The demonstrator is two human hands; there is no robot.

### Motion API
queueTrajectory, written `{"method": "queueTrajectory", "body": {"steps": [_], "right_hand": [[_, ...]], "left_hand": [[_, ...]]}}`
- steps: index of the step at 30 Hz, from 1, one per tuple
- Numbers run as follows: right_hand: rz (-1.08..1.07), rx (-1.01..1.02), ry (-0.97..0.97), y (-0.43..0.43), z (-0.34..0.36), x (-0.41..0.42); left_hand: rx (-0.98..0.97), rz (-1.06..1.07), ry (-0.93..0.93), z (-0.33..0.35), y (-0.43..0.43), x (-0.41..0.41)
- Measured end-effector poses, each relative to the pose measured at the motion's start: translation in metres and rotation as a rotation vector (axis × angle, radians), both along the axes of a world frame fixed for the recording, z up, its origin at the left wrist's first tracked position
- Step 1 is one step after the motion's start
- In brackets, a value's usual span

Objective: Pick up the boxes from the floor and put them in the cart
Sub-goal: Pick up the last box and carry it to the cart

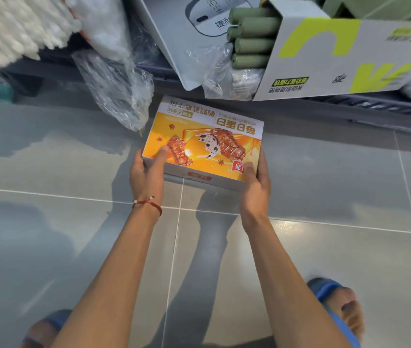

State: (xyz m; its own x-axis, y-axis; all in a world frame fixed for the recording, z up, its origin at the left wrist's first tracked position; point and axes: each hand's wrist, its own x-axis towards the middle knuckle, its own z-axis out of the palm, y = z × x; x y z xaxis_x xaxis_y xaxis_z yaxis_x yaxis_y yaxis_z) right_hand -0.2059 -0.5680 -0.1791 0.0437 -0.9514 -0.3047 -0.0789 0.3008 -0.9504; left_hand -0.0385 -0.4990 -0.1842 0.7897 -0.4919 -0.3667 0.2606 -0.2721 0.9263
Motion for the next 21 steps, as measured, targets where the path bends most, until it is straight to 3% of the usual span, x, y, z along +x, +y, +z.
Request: {"method": "queueTrajectory", "body": {"steps": [10,16,21], "right_hand": [[-0.171,0.072,-0.071,0.013,0.019,0.005],[-0.120,0.170,-0.082,0.045,0.065,0.004],[0.089,0.230,0.092,0.062,0.110,-0.013]], "left_hand": [[-0.003,0.250,-0.022,0.012,0.013,-0.031],[0.137,0.330,-0.096,0.067,0.052,-0.041],[0.316,0.249,-0.029,0.106,0.082,-0.045]]}}
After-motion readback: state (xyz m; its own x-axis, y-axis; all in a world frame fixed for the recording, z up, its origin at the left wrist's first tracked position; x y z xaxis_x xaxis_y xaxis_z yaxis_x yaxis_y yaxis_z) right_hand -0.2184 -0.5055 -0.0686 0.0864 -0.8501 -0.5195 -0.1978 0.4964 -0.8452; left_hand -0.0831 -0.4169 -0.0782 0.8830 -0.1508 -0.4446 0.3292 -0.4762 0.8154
